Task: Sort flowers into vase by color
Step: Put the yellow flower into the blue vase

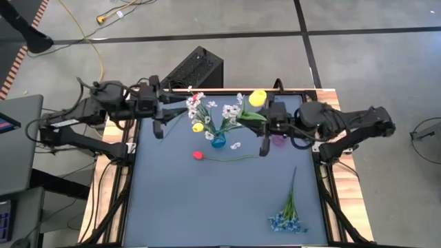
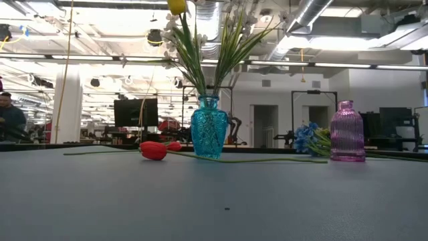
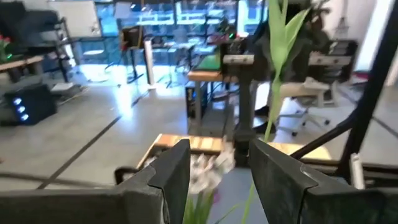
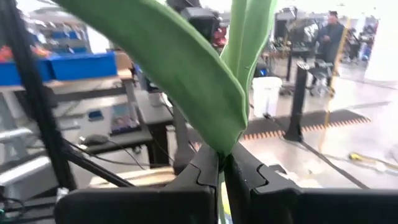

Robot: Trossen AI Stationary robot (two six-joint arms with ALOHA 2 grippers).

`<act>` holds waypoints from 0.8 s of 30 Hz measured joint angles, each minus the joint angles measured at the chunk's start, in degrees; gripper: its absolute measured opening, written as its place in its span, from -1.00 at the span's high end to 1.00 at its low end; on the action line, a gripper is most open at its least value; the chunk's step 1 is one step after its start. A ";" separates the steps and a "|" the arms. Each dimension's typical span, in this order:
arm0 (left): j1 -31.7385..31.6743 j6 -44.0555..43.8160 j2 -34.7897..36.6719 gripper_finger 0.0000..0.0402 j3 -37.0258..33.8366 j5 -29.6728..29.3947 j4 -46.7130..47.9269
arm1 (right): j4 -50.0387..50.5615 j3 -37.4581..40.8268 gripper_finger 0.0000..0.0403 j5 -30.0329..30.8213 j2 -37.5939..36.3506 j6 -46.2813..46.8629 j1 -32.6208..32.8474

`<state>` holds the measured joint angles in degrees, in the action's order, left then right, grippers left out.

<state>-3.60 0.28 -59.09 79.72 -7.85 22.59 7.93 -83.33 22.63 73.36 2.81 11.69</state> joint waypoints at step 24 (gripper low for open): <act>-8.82 -4.03 2.54 0.23 -7.02 10.60 -3.85 | 4.25 0.35 0.82 -0.28 9.44 4.84 -7.58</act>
<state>-12.43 -3.75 -56.55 72.71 2.74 18.74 12.18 -82.98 22.35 82.80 7.65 4.11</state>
